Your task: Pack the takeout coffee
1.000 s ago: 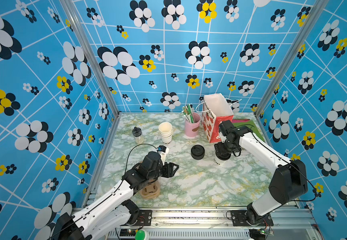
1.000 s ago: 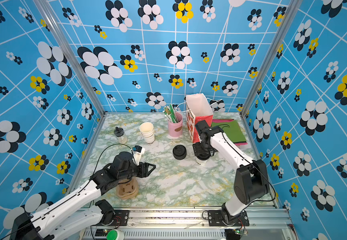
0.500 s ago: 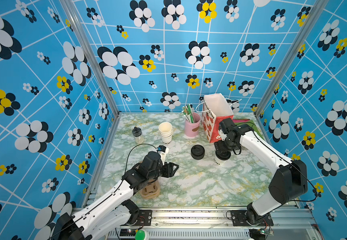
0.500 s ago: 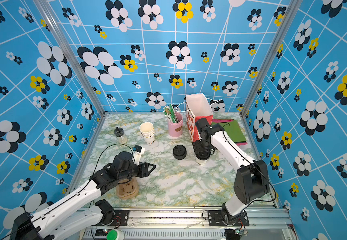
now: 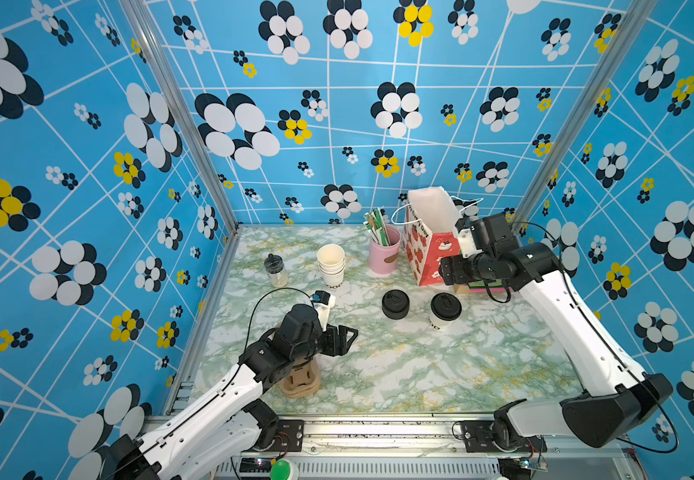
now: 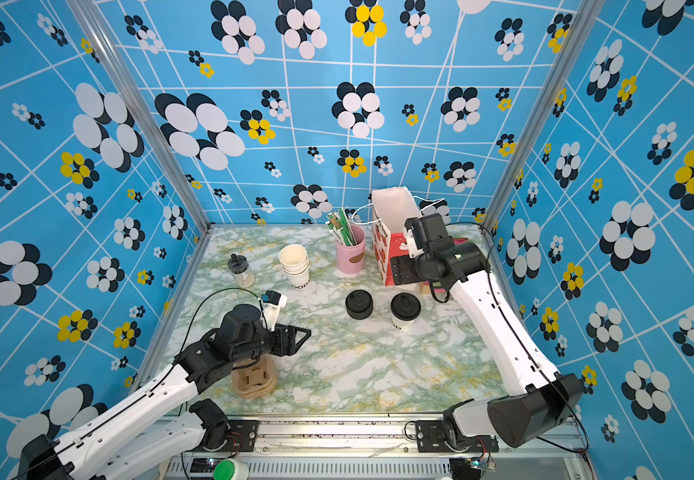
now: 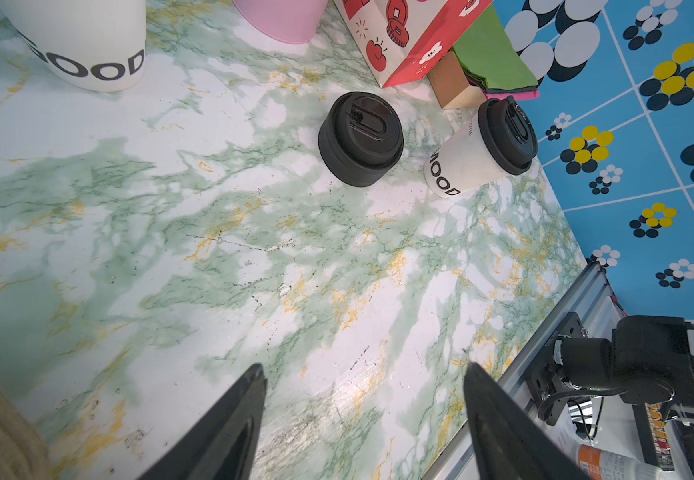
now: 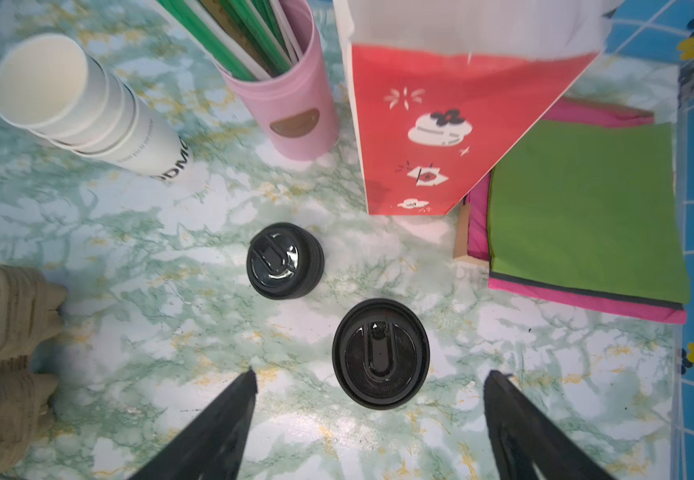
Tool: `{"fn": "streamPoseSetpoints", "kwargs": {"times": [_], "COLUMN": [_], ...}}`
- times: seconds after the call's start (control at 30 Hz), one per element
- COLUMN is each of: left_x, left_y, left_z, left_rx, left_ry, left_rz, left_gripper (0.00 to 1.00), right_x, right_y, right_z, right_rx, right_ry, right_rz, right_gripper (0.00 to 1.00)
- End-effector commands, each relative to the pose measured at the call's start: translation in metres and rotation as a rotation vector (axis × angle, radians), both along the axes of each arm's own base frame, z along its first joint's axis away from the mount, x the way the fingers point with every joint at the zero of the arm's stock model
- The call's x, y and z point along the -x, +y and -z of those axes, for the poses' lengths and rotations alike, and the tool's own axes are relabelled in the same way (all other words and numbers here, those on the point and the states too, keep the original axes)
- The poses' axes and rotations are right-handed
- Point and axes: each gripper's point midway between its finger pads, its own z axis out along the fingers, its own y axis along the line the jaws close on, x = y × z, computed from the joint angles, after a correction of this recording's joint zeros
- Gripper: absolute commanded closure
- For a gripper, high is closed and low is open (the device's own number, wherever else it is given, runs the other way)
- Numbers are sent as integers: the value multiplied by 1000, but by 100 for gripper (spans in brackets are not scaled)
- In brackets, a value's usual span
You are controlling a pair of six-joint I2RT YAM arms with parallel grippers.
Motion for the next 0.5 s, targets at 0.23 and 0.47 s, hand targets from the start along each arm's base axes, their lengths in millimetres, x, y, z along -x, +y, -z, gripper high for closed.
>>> {"fn": "streamPoseSetpoints", "kwargs": {"times": [0.23,0.47], "left_x": [7,7], "left_y": [8,26], "left_z": [-26,-30], "left_rx": [19,-22], "left_ry": [-128,-156], "left_rz": [33,-33], "left_gripper": [13,10], "right_x": [-43,-71], "right_y": [17,31], "right_z": [-60,-66], "right_rx": [-34,-38], "right_ry": [-135,-138], "right_rz": [-28,-47], "right_gripper": [19,20]}}
